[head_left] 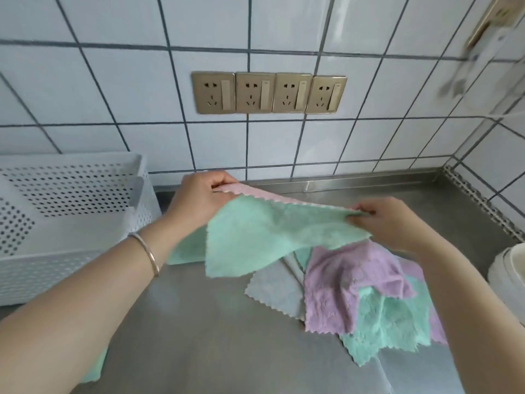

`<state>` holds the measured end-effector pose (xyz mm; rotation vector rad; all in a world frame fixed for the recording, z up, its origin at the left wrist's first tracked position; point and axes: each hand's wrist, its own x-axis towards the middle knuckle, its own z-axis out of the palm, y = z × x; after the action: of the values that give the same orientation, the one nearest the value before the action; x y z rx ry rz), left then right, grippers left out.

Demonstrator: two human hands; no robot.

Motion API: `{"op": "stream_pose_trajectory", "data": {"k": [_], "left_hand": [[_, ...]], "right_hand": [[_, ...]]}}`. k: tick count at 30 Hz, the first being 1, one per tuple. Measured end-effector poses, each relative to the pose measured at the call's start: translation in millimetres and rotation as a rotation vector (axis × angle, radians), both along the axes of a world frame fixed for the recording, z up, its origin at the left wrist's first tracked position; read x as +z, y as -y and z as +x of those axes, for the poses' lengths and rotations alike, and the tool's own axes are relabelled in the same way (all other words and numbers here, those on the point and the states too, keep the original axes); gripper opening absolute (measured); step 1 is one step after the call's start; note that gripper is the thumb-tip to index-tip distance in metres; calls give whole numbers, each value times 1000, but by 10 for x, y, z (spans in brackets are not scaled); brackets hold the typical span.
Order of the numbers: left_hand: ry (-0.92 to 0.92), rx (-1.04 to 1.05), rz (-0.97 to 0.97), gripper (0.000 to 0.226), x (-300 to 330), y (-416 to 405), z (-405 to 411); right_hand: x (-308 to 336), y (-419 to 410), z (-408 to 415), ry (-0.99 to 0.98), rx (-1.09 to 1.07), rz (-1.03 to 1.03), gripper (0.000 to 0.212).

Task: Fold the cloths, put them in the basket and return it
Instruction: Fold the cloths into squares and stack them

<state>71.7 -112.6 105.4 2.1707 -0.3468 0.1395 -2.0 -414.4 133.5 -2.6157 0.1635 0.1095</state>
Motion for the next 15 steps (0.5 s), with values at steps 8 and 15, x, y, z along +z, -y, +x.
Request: {"op": "stream_pose_trajectory", "data": {"k": [8,15], "left_hand": [[-129,143,-64,21,275,-1065,-150],[-229,81,-136,38,199,-1637,-853]], "right_hand": [[18,-854,342,226,-111,360,20],[11,-1207,-116,275,-34,550,18]]}}
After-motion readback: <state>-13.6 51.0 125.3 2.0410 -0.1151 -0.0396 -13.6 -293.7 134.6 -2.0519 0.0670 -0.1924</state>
